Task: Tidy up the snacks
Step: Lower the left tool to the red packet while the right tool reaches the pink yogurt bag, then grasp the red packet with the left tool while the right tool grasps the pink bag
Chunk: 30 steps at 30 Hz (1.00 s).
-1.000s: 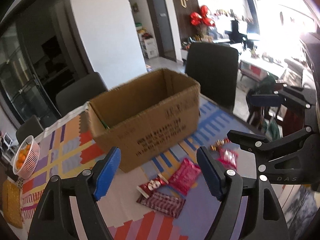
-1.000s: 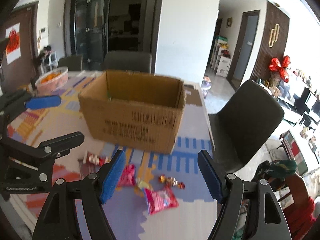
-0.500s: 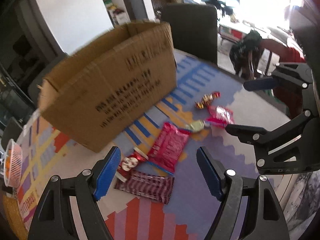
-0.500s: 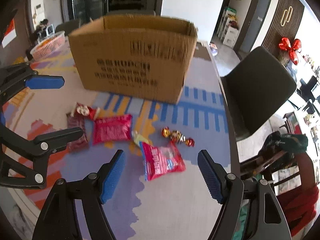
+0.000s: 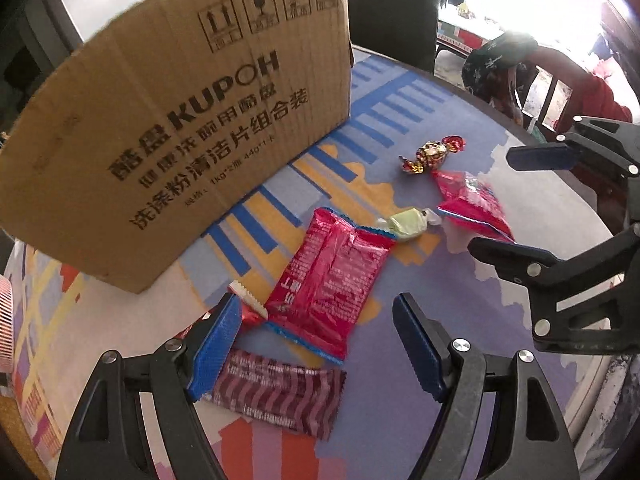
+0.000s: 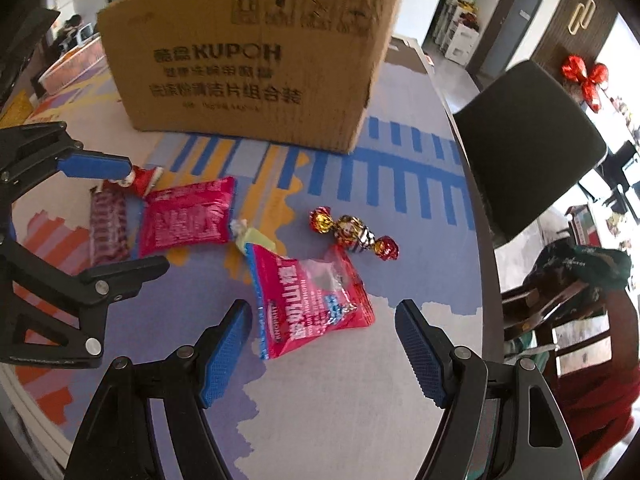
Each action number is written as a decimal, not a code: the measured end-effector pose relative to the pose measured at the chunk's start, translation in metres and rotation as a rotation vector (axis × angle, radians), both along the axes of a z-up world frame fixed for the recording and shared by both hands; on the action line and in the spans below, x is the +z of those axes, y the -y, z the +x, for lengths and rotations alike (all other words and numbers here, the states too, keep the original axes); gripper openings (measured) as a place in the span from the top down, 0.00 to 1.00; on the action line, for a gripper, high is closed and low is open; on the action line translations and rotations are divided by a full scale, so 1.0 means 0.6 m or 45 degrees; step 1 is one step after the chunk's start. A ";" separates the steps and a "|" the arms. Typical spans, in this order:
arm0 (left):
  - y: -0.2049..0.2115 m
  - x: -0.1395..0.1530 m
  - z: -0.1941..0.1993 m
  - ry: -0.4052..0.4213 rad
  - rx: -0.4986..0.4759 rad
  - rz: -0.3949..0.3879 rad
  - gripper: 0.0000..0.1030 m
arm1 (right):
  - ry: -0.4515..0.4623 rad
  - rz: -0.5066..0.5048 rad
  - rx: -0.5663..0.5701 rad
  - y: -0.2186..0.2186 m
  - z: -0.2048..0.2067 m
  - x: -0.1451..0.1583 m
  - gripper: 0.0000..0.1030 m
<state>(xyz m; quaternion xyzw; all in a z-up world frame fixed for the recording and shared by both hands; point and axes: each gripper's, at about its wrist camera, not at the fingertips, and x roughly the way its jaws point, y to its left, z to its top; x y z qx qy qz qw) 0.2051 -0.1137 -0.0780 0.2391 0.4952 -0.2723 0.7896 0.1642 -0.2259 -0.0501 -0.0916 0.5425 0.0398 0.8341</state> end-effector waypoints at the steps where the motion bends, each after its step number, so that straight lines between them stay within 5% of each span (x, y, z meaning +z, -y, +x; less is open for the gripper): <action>1: 0.003 -0.004 0.004 -0.002 -0.001 0.006 0.24 | -0.005 0.005 -0.010 0.003 0.003 -0.003 0.27; 12: 0.031 -0.025 0.033 -0.044 -0.021 0.026 0.31 | -0.038 0.062 -0.061 0.024 0.018 -0.017 0.29; 16: 0.033 -0.028 0.041 -0.077 -0.004 -0.006 0.33 | -0.035 0.082 -0.049 0.025 0.023 -0.018 0.38; 22: 0.018 -0.023 0.048 -0.148 0.025 -0.071 0.56 | -0.050 0.130 -0.080 0.035 0.032 -0.027 0.48; 25: 0.017 -0.020 0.044 -0.146 0.027 -0.067 0.59 | -0.058 0.160 -0.084 0.038 0.034 -0.030 0.70; 30: 0.020 -0.019 0.030 -0.141 0.064 -0.079 0.61 | -0.066 0.210 -0.106 0.047 0.033 -0.038 0.86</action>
